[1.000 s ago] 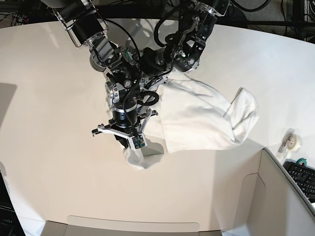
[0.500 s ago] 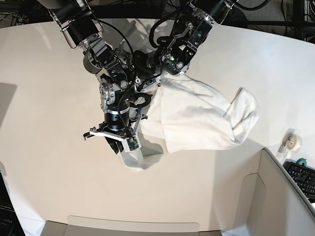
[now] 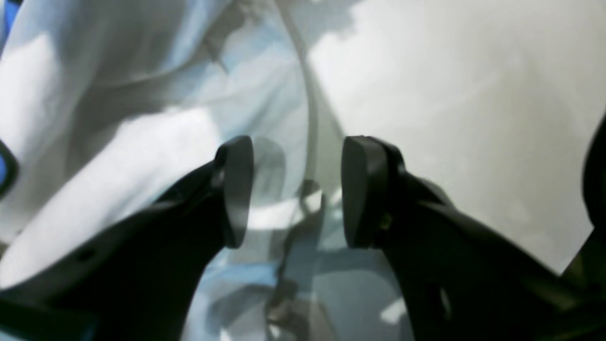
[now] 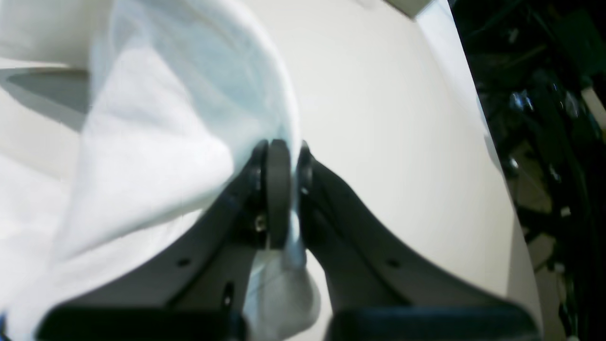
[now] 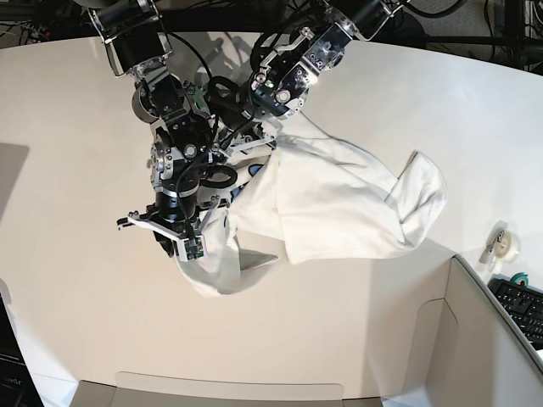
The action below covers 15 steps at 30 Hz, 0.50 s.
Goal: Layout the t-shirt on the table in an organized manner, then fold the t-shirt properly
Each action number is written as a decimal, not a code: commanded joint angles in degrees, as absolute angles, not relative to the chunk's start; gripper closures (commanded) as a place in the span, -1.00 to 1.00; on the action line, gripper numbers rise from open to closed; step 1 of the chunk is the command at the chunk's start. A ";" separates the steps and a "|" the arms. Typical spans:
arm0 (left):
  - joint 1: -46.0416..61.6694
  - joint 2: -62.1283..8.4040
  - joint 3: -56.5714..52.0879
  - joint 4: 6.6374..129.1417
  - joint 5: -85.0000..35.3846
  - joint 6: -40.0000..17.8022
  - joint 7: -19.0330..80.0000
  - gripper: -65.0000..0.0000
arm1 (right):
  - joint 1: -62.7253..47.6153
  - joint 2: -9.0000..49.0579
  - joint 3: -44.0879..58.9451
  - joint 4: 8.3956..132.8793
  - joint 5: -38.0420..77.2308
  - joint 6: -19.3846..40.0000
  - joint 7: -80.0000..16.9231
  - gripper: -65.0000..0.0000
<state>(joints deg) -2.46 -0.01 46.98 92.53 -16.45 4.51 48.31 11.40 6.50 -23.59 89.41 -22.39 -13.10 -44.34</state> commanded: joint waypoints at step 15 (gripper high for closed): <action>-3.21 0.31 50.15 86.29 -16.57 7.60 43.82 0.14 | 12.18 6.37 -22.20 90.68 -23.43 -13.67 -43.03 1.00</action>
<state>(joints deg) -3.20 0.30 49.89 86.39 -16.53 6.96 41.28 10.96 6.59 -22.39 89.41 -22.39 -13.08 -44.36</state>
